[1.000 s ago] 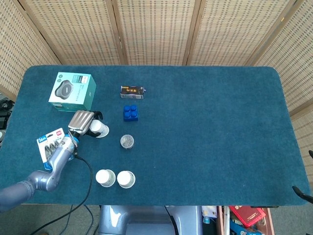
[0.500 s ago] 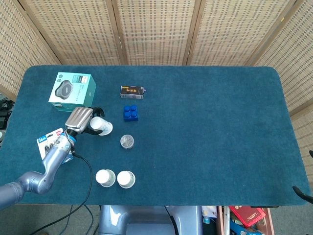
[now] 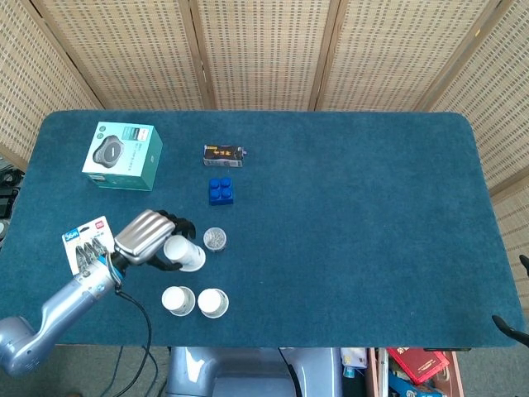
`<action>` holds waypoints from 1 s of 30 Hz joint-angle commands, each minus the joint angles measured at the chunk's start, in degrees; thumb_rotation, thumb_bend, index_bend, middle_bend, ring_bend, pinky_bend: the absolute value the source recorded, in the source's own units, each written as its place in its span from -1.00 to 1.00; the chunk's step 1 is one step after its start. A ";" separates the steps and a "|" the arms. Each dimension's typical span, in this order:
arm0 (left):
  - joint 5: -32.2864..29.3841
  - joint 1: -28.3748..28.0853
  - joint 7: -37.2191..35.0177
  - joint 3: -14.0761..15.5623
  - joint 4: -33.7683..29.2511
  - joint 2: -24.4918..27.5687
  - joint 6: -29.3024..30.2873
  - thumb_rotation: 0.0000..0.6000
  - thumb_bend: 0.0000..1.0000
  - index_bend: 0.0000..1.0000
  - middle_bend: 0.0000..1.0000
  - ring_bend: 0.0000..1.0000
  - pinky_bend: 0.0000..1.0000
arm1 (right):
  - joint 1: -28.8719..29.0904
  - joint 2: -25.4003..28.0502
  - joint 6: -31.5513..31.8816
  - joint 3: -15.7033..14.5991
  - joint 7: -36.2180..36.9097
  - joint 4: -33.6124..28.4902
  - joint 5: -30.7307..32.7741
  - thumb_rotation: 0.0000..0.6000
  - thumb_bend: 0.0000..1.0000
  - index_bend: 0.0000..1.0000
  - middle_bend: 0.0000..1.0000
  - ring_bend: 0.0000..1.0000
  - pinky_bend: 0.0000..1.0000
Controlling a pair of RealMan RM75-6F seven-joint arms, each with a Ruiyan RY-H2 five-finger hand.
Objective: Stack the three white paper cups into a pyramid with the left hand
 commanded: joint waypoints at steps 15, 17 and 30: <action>5.90 0.72 6.77 5.07 -3.70 -0.75 0.25 1.00 -0.62 -0.17 -0.04 -0.07 -0.17 | -0.27 0.46 0.36 0.17 1.42 0.22 0.20 1.00 -1.00 -1.00 -1.00 -1.00 -1.00; 6.41 0.99 6.69 5.53 -3.76 -0.85 0.62 1.00 -0.62 -0.17 -0.04 -0.08 -0.17 | -0.29 0.51 0.39 0.20 1.54 0.23 0.22 1.00 -1.00 -1.00 -1.00 -1.00 -1.00; 8.39 1.64 7.51 6.94 -3.67 -1.09 1.87 1.00 -0.62 -0.17 -0.04 -0.08 -0.17 | -0.34 0.57 0.44 0.16 1.50 0.10 0.15 1.00 -1.00 -1.00 -1.00 -1.00 -1.00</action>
